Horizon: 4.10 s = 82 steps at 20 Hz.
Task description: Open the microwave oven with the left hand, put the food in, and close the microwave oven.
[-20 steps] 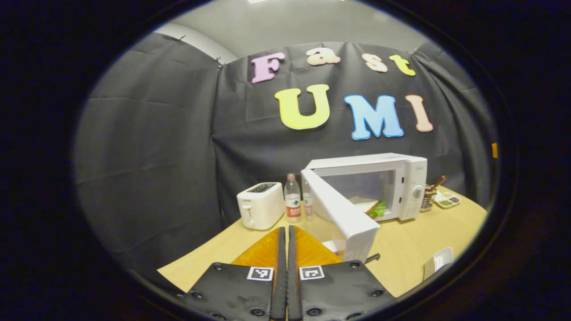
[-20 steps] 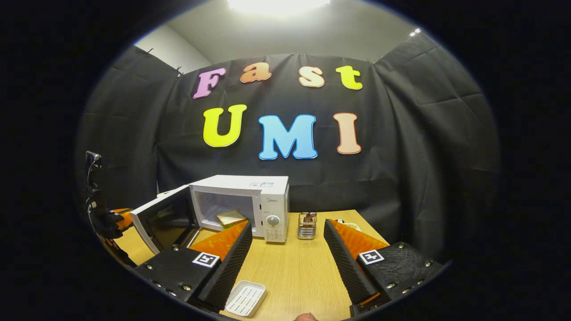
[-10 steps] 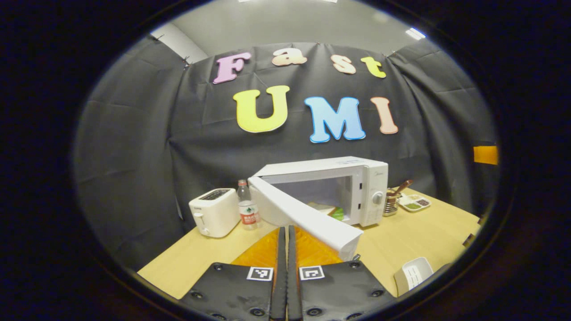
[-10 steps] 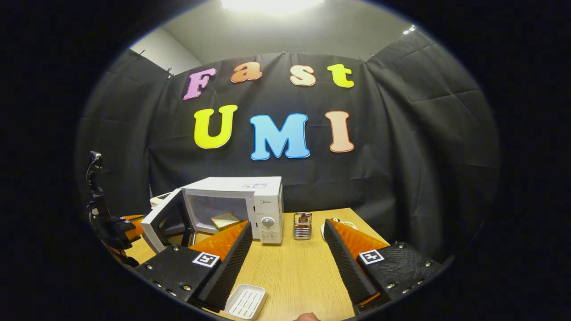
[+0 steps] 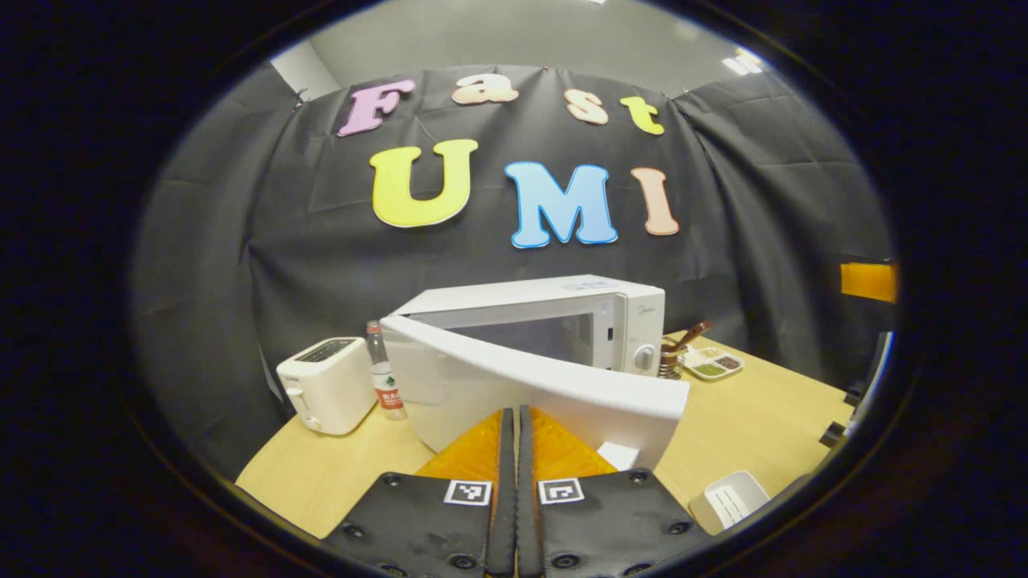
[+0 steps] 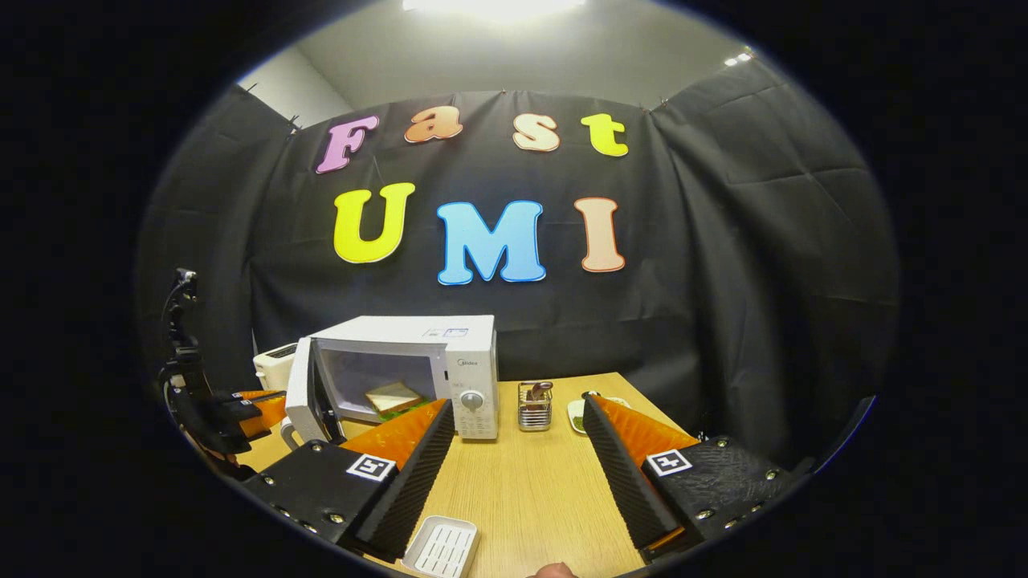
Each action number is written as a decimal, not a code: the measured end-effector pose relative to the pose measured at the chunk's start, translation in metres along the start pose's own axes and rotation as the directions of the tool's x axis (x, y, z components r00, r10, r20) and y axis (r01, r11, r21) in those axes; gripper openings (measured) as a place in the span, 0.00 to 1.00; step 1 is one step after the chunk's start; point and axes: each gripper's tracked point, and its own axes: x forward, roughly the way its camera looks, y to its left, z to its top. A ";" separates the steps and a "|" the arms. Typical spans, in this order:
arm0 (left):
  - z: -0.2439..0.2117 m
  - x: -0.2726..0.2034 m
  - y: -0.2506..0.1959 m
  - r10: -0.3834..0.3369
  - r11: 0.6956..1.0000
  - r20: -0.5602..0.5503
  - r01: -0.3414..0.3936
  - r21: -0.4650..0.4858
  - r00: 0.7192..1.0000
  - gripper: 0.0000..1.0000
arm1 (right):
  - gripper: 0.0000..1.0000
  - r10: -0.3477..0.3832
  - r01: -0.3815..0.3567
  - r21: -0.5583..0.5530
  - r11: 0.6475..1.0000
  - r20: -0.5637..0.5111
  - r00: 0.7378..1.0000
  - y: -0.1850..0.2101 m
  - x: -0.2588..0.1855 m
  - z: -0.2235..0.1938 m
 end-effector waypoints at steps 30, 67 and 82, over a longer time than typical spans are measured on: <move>0.028 0.173 -0.058 -0.221 0.975 0.020 0.221 0.022 0.975 0.07 | 0.98 -0.278 0.279 0.004 0.960 -0.030 0.960 -0.030 0.007 -0.017; 0.134 -0.085 -0.047 0.046 0.998 0.193 -0.036 -0.055 0.980 0.07 | 0.98 0.043 -0.044 0.018 0.999 0.071 0.997 -0.023 -0.055 0.015; 0.147 -0.222 0.009 0.169 0.985 0.233 -0.158 -0.063 0.958 0.07 | 0.98 0.130 -0.134 0.021 0.991 0.140 0.982 0.024 -0.087 0.037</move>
